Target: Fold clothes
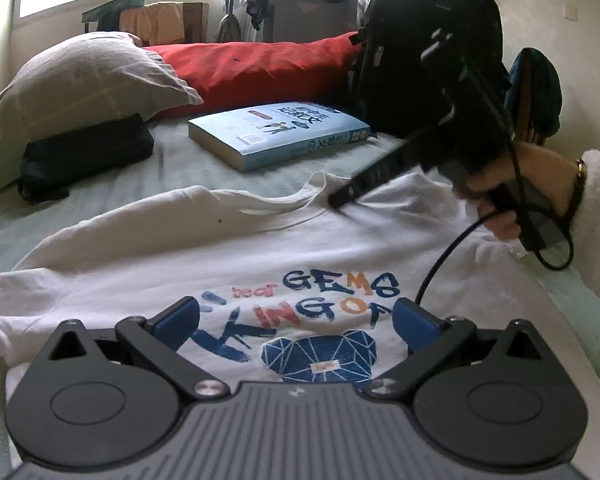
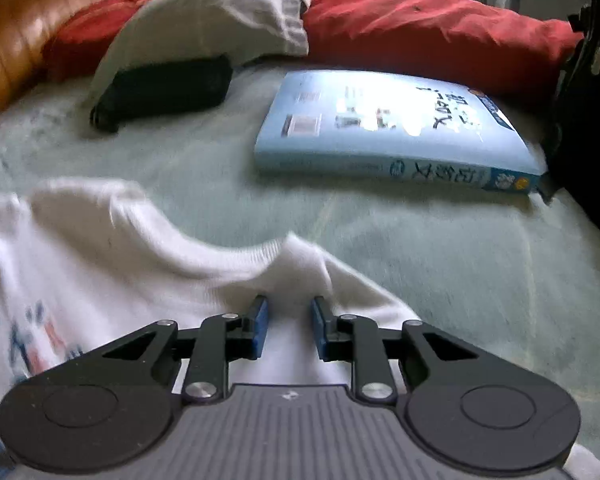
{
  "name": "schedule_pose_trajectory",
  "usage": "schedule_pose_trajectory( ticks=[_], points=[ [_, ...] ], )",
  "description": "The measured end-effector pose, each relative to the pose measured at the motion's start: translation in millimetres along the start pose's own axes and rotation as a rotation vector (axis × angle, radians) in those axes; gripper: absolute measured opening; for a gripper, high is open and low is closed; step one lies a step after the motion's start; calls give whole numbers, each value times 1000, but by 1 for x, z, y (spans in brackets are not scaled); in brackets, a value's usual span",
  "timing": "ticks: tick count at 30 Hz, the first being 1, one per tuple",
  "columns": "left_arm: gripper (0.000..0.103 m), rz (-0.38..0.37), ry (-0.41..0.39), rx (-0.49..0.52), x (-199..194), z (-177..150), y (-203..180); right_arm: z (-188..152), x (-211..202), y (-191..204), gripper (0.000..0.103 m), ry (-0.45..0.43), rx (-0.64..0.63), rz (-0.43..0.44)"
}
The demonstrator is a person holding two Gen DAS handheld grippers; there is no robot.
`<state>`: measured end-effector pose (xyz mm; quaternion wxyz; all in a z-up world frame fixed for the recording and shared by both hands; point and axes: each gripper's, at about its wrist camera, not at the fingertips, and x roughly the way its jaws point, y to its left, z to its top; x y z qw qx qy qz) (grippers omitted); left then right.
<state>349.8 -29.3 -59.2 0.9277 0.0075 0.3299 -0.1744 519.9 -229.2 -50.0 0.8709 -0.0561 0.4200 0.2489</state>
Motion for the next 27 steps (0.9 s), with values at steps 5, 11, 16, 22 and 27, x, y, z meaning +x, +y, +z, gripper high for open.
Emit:
schedule_pose_trajectory(
  ticks=[5, 11, 16, 22, 27],
  points=[
    [102, -21, -8, -2, -2, -1, 1, 20, -9, -5, 52, -63, -15, -2],
    [102, -42, 5, 3, -1, -3, 0, 32, 33, 16, 55, 44, -226, -65],
    [102, -35, 19, -13, 2, -4, 3, 26, 32, 15, 53, 88, -275, -41],
    [102, -40, 18, -17, 2, -4, 5, 17, 27, 23, 17, 62, -348, -68],
    [102, -35, 14, -26, 1, -4, 5, 20, 30, 24, 15, -48, -300, -163]
  ],
)
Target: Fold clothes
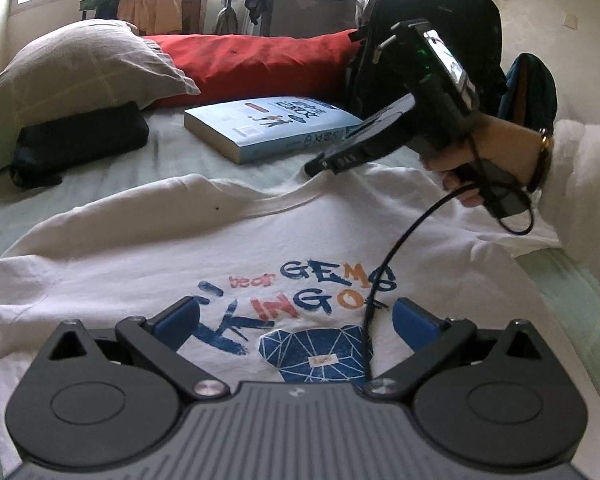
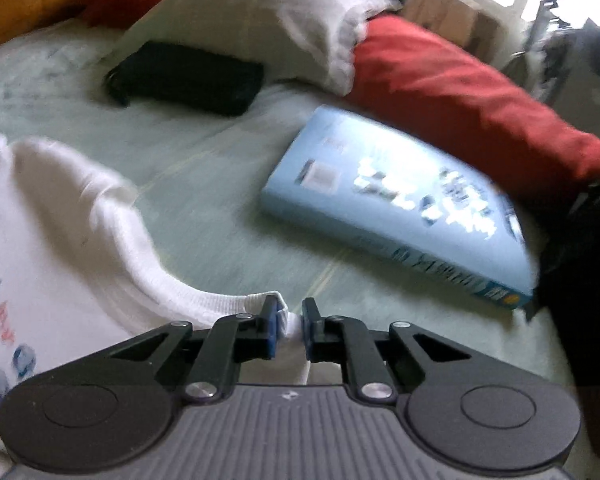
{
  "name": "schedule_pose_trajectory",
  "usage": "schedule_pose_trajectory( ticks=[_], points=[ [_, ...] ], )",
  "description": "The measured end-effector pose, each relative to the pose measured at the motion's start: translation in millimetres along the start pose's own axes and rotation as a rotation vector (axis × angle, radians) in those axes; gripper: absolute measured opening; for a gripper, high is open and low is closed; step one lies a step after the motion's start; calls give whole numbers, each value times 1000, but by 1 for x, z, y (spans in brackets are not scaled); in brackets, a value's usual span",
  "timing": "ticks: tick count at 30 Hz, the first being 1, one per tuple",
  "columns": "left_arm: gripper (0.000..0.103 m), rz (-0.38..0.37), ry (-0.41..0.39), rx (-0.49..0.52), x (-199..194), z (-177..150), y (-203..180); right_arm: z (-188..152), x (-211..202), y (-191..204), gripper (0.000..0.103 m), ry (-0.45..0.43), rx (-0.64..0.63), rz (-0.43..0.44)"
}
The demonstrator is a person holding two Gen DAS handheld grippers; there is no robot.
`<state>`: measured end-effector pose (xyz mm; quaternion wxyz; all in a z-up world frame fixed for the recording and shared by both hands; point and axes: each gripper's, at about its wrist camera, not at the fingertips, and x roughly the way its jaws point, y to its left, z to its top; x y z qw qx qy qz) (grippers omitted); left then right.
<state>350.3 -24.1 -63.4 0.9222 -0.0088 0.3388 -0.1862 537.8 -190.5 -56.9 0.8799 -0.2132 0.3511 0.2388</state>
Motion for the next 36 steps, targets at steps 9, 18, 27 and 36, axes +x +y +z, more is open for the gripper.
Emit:
schedule_pose_trajectory(
  ticks=[9, 18, 27, 36],
  points=[
    [102, 1, -1, -8, -1, -1, 2, -8, -23, -42, 23, -26, 294, -7],
    [102, 6, 0, -2, -1, -1, 1, -59, -57, -31, 44, 160, 445, 71],
    [102, 4, 13, -20, 3, -2, 4, -31, -6, -32, 58, 65, 384, -86],
    [102, 0, 6, -29, 1, -2, 5, -55, -106, -61, 65, 23, 426, -123]
  ],
)
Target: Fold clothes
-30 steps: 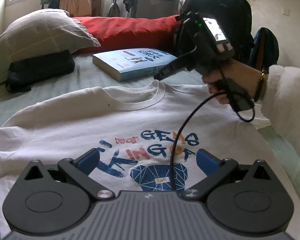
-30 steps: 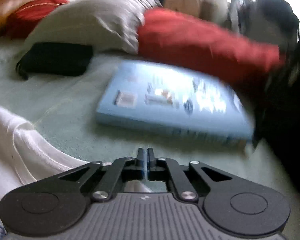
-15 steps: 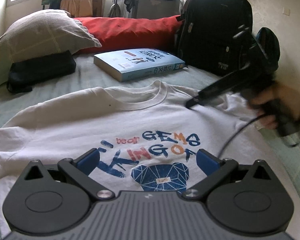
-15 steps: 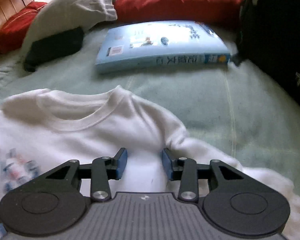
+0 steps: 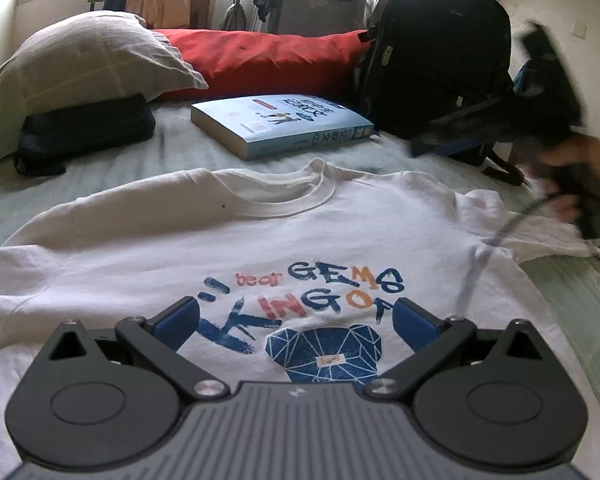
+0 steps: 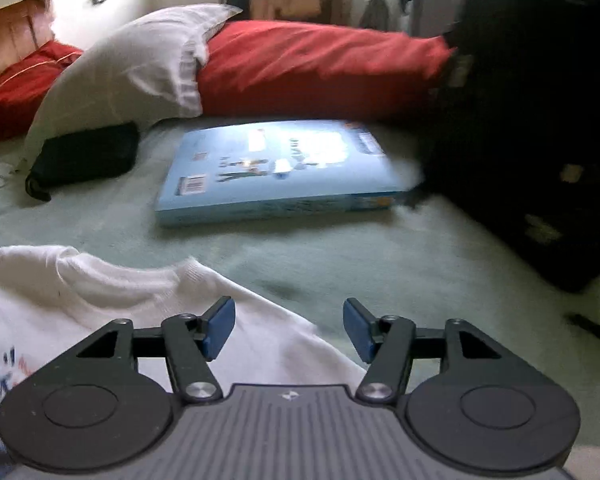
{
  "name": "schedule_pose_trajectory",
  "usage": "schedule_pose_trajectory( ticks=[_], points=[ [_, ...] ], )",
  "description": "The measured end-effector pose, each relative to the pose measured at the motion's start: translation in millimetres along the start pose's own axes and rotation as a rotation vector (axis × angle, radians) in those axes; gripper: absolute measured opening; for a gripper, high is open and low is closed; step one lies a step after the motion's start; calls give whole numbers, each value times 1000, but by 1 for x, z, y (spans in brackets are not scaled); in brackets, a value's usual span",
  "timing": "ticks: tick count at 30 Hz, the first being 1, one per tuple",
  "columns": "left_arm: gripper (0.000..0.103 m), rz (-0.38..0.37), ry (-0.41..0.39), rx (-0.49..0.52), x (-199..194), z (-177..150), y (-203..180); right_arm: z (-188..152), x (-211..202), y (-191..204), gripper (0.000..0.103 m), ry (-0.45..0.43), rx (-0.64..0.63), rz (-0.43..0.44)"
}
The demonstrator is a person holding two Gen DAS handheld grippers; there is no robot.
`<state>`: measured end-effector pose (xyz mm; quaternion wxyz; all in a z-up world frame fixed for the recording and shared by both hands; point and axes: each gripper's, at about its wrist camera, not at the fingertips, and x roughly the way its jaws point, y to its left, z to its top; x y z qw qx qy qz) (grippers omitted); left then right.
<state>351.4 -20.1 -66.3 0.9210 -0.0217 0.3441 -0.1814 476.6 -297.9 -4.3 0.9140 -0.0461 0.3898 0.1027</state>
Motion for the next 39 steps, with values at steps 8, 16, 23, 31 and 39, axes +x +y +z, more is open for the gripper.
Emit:
schedule_pose_trajectory(
  ticks=[8, 16, 23, 31, 39],
  points=[
    [102, 13, 14, 14, 4, -1, -3, -60, -25, -58, 65, 87, 144, -31],
    [102, 29, 26, 20, 8, -3, -3, -75, 16, -114, 67, 70, 331, -228],
    [102, 27, 22, 24, 8, -3, -4, -54, -10, -70, 67, 9, 223, -115],
    [102, 28, 19, 19, 6, -3, -3, -30, 26, -34, 63, 22, 68, -127],
    [102, 32, 25, 23, 8, -3, -3, -55, 34, 0, 61, 13, -128, -146]
  ],
)
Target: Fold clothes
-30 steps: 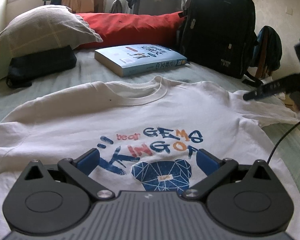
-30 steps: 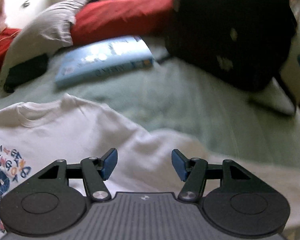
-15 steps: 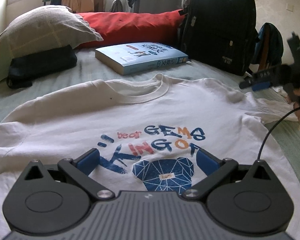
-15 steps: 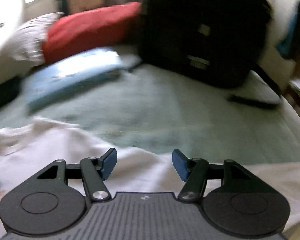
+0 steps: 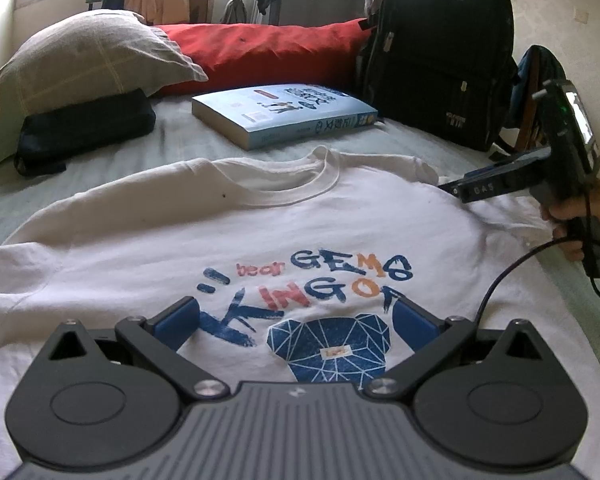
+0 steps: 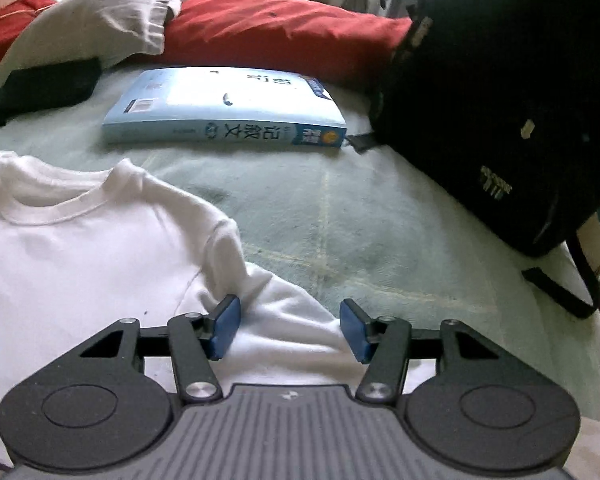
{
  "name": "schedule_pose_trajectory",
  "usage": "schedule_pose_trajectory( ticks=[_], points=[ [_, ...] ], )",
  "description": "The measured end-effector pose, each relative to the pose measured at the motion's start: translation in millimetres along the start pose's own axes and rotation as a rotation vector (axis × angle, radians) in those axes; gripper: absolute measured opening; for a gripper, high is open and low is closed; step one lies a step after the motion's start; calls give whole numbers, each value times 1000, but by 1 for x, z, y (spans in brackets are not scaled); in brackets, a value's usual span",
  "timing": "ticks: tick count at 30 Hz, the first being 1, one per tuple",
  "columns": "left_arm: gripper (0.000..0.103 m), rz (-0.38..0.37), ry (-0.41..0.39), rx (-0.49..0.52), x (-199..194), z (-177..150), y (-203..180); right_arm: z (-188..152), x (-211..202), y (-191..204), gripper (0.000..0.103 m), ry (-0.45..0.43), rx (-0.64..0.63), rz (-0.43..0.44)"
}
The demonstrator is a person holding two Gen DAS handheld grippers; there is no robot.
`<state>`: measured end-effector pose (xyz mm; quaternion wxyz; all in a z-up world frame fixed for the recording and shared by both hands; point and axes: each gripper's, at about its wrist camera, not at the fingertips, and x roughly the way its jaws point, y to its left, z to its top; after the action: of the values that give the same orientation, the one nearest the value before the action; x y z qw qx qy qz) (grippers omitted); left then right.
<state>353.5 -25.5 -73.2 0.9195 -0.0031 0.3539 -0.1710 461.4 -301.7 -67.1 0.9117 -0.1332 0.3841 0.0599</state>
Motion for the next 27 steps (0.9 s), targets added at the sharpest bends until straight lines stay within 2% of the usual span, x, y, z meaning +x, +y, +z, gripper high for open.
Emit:
schedule_pose_trajectory(
  ticks=[4, 6, 7, 8, 9, 10, 11, 13, 15, 17, 18, 22, 25, 27],
  points=[
    [102, 2, 1, 4, 0, 0, -1, 0, 2, 9, 61, -41, -166, -9],
    [102, 0, 1, 6, 1, 0, -1, 1, 8, 5, 61, -48, -200, 31],
    [102, -1, 1, 6, 1, -1, -1, 2, 11, 0, 57, -44, -198, 60],
    [102, -2, 2, 6, 0, -1, -1, 4, 13, -7, 51, -30, -158, 114],
    [102, -3, 2, 6, 0, -1, -1, 6, 15, -15, 34, -12, -108, 175],
    [102, -3, 1, 6, 0, -1, -1, 7, 15, -19, 18, -18, -79, 167],
    [102, -3, 0, 7, 0, -1, -1, 7, 15, -20, 6, -30, -57, 141],
    [102, -3, -1, 8, 0, -1, -2, 9, 15, -24, 5, -54, -12, 88],
    [102, -3, 1, 7, 0, -1, -1, 13, 23, -35, 4, -42, 71, 1],
    [102, -1, 2, 2, 1, -1, 0, 17, 24, -48, 5, -22, 159, 32],
    [102, -1, 1, -1, 1, -1, 0, 17, 17, -52, 9, -33, 188, 54],
    [102, -4, -6, 0, -1, -1, -1, 16, -26, -51, 33, -37, 278, 116],
    [102, 0, 0, 5, 0, 0, -1, 7, -35, -40, 38, 74, 314, 143],
    [102, 0, -1, 3, 0, 0, -1, -1, -21, -31, 38, 116, 306, 112]
  ],
)
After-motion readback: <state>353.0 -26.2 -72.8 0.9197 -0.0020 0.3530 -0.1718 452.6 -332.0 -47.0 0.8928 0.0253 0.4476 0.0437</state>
